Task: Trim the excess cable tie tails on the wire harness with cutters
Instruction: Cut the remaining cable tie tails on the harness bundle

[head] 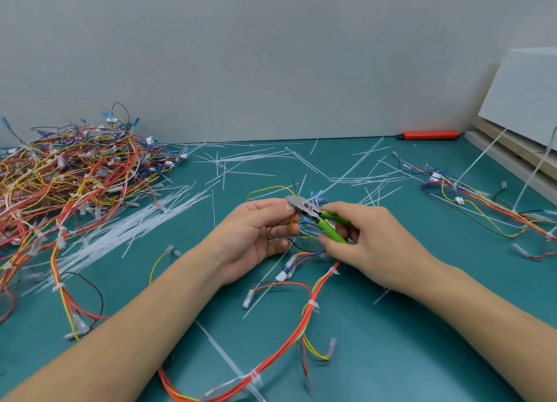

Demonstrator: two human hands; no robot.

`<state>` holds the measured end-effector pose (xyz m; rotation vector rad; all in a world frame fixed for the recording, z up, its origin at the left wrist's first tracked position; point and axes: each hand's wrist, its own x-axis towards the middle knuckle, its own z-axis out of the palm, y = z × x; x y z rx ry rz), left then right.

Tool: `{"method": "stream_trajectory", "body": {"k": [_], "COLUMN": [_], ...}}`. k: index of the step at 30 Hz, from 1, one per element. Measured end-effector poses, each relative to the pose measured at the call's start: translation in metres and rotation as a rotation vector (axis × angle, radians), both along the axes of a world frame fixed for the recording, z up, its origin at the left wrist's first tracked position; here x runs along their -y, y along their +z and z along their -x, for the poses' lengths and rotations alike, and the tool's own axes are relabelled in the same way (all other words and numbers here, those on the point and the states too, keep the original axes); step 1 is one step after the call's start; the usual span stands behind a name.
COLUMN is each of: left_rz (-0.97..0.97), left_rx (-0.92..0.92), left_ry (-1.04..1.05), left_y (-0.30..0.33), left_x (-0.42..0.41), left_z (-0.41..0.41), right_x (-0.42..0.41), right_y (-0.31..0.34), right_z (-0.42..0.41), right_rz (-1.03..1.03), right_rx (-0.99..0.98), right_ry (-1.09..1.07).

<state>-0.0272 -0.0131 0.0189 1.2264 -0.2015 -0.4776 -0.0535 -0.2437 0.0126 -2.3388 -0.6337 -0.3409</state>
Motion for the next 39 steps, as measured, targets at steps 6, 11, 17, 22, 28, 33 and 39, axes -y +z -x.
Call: {"method": "stream_trajectory", "body": {"k": [6,11,17,22,28,33,39], "left_rz": [-0.013,-0.015,0.003,-0.005,-0.015,0.001,0.002], "left_rx": [0.018,0.021,0.003,0.012,0.016,-0.002,-0.002], "left_ry": [-0.020,-0.026,-0.021,-0.018,-0.015,-0.010,-0.002], "left_y": [-0.0001,0.0004,0.0001,0.0001,-0.0001,-0.0001,-0.0006], "left_x": [-0.0005,-0.0002,-0.0010,0.0003,0.0007,-0.0002,0.0000], "left_z": [0.0008,0.0012,0.0003,0.0010,0.0009,0.0004,0.0009], "right_x": [-0.0011,-0.0021,0.0027,0.0007,-0.0024,0.0004,-0.0007], "right_y": [0.0017,0.0034,0.0028,0.0007,-0.0004,0.0008,0.0018], "right_z": [0.0010,0.0013,-0.0017,-0.0011,0.0003,-0.0014,0.0000], "right_rz": [0.038,0.056,0.026,0.031,0.049,0.027,0.035], "right_rx": [0.045,0.050,0.005,0.034,0.029,0.007,0.032], "right_ry": [-0.028,-0.032,-0.027,-0.039,-0.041,-0.012,-0.032]}}
